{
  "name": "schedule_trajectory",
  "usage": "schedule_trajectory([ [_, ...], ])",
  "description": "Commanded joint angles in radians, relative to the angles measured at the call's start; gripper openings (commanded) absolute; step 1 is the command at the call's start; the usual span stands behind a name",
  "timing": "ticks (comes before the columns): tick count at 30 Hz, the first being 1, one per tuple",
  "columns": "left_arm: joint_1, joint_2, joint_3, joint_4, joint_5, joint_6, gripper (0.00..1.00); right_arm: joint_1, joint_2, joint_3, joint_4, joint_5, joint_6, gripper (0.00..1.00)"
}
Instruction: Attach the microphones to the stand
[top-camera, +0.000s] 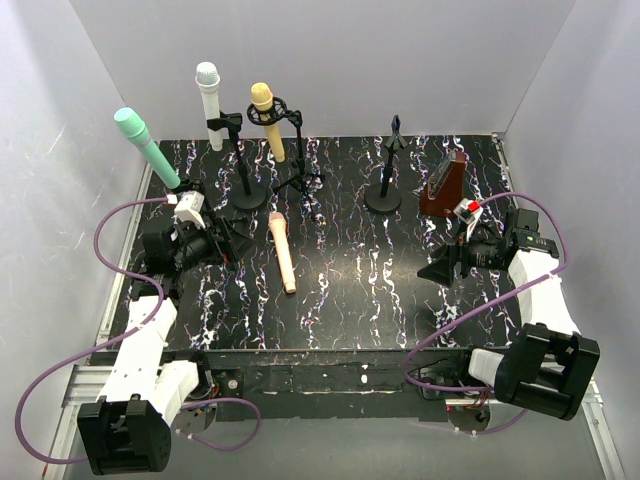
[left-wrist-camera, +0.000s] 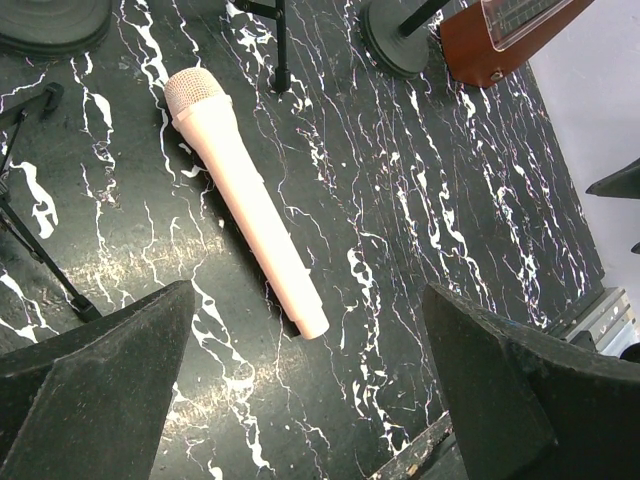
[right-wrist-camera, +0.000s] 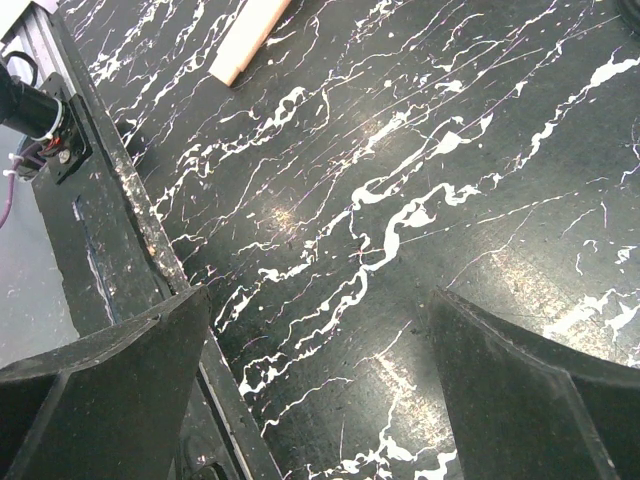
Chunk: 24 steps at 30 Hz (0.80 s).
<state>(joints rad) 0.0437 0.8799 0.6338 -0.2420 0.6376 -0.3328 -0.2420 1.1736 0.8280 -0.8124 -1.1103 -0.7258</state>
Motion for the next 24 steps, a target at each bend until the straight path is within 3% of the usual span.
schedule_trajectory([
  [1,-0.002,-0.002,0.003,0.024,0.019,0.000,0.98,-0.006,0.008,0.000,-0.007,-0.028,-0.018,0.96],
  [24,-0.002,-0.001,0.003,0.027,0.019,-0.002,0.98,-0.011,0.009,-0.007,-0.007,-0.023,-0.020,0.97],
])
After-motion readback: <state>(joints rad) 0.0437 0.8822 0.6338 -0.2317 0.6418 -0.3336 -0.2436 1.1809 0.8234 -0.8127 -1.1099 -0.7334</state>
